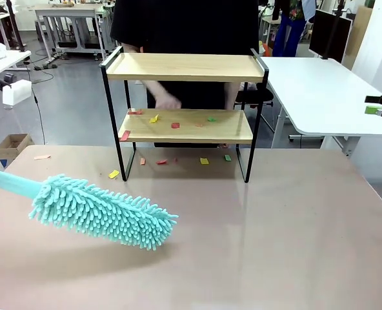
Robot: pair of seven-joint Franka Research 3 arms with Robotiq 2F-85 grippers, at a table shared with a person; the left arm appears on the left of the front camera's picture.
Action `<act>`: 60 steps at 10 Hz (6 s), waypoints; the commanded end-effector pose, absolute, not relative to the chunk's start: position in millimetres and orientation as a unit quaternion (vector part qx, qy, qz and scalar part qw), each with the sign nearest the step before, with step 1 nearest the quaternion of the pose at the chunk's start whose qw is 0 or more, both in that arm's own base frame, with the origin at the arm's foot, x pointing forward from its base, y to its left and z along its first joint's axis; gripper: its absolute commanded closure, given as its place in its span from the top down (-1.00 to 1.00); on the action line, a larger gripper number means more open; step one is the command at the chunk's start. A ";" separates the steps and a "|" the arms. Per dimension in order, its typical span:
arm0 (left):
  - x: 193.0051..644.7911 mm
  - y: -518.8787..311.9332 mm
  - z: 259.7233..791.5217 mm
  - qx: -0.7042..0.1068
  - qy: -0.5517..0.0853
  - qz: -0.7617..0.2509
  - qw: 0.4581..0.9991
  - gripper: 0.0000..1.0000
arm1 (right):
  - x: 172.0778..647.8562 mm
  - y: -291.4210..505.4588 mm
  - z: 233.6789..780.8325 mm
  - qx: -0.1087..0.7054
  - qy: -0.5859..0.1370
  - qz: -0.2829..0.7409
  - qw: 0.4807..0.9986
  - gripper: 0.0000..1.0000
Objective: Clean the shelf.
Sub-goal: Clean the specific section of the Shelf indicated by the human with the Duster.
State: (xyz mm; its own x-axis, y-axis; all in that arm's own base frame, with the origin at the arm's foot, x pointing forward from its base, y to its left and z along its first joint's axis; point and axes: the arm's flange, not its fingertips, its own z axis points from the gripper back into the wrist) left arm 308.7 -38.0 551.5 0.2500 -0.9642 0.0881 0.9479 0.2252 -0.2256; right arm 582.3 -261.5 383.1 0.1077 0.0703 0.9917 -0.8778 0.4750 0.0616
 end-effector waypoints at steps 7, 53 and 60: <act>307.0 -37.7 554.4 -0.116 0.038 -0.610 0.783 -0.74 | 583.1 -259.0 386.8 0.359 -0.562 0.367 0.649 1.00; 341.2 -439.6 555.5 -0.178 -0.285 -0.066 0.939 -0.74 | 583.1 -259.0 386.8 0.359 -0.562 0.367 0.649 1.00; 362.4 -496.3 525.2 -0.148 -0.303 -0.043 0.940 -0.74 | 583.1 -259.0 386.8 0.359 -0.562 0.367 0.649 1.00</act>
